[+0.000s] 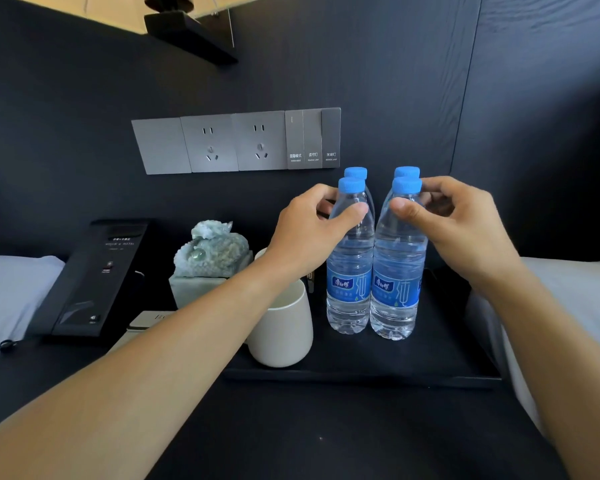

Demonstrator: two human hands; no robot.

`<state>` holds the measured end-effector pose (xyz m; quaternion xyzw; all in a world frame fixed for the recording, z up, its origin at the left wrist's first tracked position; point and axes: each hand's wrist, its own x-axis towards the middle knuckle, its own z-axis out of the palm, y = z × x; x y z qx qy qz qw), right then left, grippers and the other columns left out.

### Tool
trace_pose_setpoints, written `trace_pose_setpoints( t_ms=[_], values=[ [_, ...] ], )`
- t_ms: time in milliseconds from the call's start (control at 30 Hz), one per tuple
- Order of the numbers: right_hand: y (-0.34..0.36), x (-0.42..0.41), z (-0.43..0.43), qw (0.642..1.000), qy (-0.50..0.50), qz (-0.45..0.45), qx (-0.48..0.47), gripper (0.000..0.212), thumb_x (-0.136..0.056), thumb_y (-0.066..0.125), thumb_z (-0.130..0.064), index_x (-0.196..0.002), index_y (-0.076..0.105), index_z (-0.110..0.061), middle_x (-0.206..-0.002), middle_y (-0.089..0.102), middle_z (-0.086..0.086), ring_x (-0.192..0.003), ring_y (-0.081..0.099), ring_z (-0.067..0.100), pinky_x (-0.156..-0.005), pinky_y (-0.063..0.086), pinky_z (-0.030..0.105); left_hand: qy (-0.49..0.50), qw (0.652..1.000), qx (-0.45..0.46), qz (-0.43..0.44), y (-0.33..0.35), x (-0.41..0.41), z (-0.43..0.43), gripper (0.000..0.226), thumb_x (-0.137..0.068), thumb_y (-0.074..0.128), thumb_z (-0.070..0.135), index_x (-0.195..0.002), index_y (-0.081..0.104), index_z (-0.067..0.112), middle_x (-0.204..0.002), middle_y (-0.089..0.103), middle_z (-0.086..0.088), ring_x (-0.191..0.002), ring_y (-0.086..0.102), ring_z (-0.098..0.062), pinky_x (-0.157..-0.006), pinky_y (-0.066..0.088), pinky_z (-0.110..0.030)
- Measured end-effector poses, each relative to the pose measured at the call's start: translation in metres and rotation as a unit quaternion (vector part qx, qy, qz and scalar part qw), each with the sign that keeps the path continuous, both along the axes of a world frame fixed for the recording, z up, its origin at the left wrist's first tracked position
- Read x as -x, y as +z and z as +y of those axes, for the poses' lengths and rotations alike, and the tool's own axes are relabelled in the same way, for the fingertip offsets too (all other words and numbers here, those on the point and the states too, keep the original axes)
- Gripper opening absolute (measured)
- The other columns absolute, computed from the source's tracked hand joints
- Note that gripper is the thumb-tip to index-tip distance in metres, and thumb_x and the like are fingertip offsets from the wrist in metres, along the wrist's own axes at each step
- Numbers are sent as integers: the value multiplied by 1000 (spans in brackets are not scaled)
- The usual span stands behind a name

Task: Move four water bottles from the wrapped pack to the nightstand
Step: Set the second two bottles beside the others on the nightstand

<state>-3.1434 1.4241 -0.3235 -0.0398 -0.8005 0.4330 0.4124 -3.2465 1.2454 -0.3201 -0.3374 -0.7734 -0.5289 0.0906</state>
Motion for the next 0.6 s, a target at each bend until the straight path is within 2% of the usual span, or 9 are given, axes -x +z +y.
trace_pose_setpoints(
  t_ms=[67,133,200,267,433,500,600],
  values=[
    [0,0,3,1000,19,-7,1,34,-89,77,-35,-118,73,-19,-97,75,7,-80,67,9,-78,58,28,7,1000,-5,6,-2,0,2,30,-87,73,51,-104,67,26,-95,70,6,-78,66,0,-76,58,-29],
    [0,-1,6,999,36,-12,-8,29,-91,75,-33,-118,72,-22,-101,76,6,-84,71,10,-77,58,21,17,1000,-3,10,-3,-1,4,33,-86,72,54,-102,65,27,-97,71,5,-85,68,-4,-78,60,-35],
    [0,-2,7,998,58,-10,-13,21,-95,71,-32,-116,70,-29,-106,76,9,-94,74,18,-85,59,28,26,1000,-5,9,-3,-3,5,35,-85,72,57,-103,64,27,-97,70,5,-90,69,-13,-81,62,-45],
    [-1,-2,9,997,70,-6,-29,17,-97,68,-30,-113,69,-36,-108,75,10,-102,72,23,-92,58,36,26,1000,-8,6,-3,-4,4,36,-84,72,57,-103,64,27,-96,70,8,-91,70,-15,-80,62,-48],
    [-2,-4,12,994,104,1,-37,22,-101,63,-27,-105,69,-47,-106,78,-10,-93,73,-1,-83,56,16,23,1000,-7,1,-4,-7,5,40,-83,73,60,-104,63,27,-100,70,6,-94,70,-16,-81,62,-49],
    [-3,-4,12,994,99,3,-37,21,-102,62,-27,-107,69,-47,-105,78,-12,-94,72,-2,-85,56,16,25,1000,-3,2,-4,-8,5,42,-82,73,61,-104,62,27,-99,70,6,-94,69,-16,-81,62,-49],
    [-9,-1,11,998,47,9,-34,16,-100,62,-35,-111,69,-44,-104,76,-1,-98,72,7,-89,56,24,23,1000,2,0,-2,-9,5,44,-83,74,60,-108,62,26,-100,70,6,-95,69,-16,-82,61,-48]
  ],
)
